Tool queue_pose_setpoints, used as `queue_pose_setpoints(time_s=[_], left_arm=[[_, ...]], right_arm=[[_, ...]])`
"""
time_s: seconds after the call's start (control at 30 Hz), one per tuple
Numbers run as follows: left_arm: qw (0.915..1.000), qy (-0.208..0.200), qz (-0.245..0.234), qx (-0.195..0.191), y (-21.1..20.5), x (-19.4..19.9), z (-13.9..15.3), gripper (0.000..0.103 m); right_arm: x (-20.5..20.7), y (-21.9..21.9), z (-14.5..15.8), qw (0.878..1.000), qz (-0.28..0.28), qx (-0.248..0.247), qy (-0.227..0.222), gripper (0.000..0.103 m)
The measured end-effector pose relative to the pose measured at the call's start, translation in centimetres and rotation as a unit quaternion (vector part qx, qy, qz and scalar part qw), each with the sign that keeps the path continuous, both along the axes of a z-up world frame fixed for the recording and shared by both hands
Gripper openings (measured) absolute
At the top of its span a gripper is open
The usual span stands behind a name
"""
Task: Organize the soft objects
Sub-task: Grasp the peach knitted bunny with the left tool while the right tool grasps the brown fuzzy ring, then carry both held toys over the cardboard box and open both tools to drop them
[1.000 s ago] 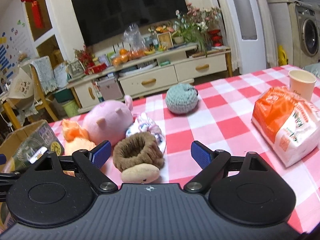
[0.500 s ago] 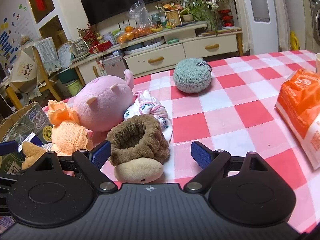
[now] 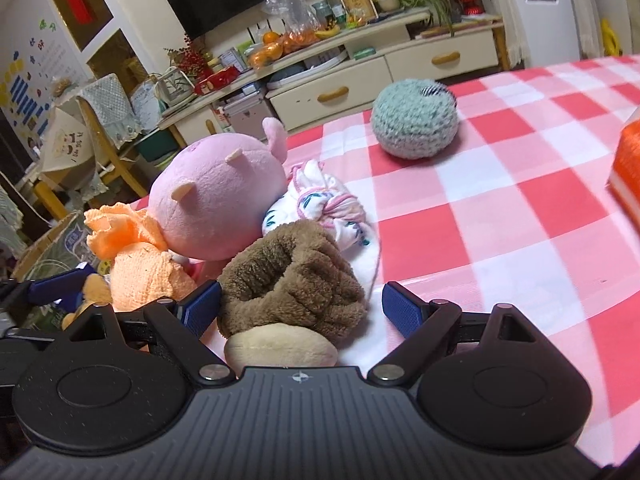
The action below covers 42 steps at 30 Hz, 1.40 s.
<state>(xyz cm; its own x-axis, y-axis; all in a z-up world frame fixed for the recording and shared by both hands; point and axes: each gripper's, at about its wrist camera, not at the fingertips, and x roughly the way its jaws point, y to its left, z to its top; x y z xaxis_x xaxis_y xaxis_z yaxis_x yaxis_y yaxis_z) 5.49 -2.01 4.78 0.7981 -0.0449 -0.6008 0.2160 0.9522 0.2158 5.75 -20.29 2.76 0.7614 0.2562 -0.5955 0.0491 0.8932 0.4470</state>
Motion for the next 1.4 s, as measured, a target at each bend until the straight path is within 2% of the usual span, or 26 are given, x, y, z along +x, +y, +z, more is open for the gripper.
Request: queue_pose_setpoints(time_s=[0.03, 0.1, 0.27, 0.33, 0.43, 0.7, 1.03, 1.4], left_arm=[[0.9999, 0.009, 0.001, -0.007, 0.2, 0.3, -0.1, 0.092], [0.9995, 0.020, 0.003, -0.025, 0.6, 0.5, -0.3, 0.090], [0.9993, 0.020, -0.003, -0.031, 0.6, 0.5, -0.2, 0.078], [0.9992, 0.020, -0.007, -0.033, 0.5, 0.4, -0.2, 0.070], [0.9989, 0.023, -0.008, -0.039, 0.6, 0.3, -0.1, 0.066], [0.9978, 0.025, 0.005, -0.062, 1.2, -0.1, 0.2, 0.061], [0.9964, 0.002, 0.013, -0.084, 2.2, -1.8, 2.5, 0.060], [0.9936, -0.048, 0.035, -0.096, 3.9, -3.7, 5.9, 0.060]], right_arm=[[0.1, 0.0, -0.1, 1.000, 0.001, 0.004, 0.002, 0.103], [-0.1, 0.2, 0.0, 1.000, 0.000, 0.009, 0.001, 0.103], [-0.1, 0.4, 0.0, 1.000, 0.003, 0.013, -0.002, 0.101], [-0.2, 0.2, 0.0, 1.000, 0.001, 0.021, -0.002, 0.081], [-0.3, 0.1, 0.0, 1.000, 0.004, 0.024, -0.004, 0.067], [-0.8, 0.3, 0.3, 1.000, 0.010, 0.003, -0.017, 0.044], [-1.5, 0.0, 0.6, 0.999, -0.007, -0.020, -0.032, 0.032], [-2.1, 0.2, 1.2, 0.998, -0.016, -0.038, -0.057, 0.029]])
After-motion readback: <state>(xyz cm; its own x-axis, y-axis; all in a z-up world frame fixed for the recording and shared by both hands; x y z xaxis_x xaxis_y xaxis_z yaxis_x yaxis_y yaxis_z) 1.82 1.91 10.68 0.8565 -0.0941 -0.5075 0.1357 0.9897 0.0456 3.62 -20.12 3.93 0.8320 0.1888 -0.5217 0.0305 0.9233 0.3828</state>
